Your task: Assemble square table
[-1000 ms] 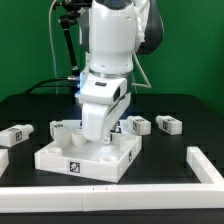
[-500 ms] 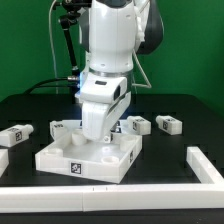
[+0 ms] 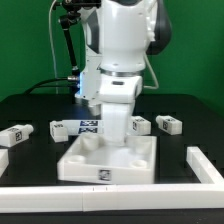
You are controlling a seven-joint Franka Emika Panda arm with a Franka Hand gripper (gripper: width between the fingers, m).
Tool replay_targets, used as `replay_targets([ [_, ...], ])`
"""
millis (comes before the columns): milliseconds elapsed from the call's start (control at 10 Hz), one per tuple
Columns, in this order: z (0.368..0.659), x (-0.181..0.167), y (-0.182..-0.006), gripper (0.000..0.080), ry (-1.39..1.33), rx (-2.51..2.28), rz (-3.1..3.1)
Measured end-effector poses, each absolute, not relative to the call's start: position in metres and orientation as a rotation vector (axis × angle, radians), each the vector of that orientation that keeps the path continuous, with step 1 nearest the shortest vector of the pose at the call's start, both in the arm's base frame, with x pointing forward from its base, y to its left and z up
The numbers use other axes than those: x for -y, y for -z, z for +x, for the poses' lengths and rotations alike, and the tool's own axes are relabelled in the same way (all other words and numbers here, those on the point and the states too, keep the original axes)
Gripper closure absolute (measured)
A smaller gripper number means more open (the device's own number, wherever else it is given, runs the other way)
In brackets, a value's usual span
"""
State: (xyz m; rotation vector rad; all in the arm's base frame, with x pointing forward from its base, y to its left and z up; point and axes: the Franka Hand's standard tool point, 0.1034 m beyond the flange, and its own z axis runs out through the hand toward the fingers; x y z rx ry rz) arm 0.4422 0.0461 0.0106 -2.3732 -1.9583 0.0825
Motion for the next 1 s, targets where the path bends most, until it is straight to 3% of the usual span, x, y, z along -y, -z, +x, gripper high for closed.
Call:
replay_targets([
  [600,0.454,-0.034,-0.006,0.0729,-0.009,2.159,-2.208],
  [1000,0.492,-0.074,-0.007,0.0736,0.074,2.169,-2.208],
])
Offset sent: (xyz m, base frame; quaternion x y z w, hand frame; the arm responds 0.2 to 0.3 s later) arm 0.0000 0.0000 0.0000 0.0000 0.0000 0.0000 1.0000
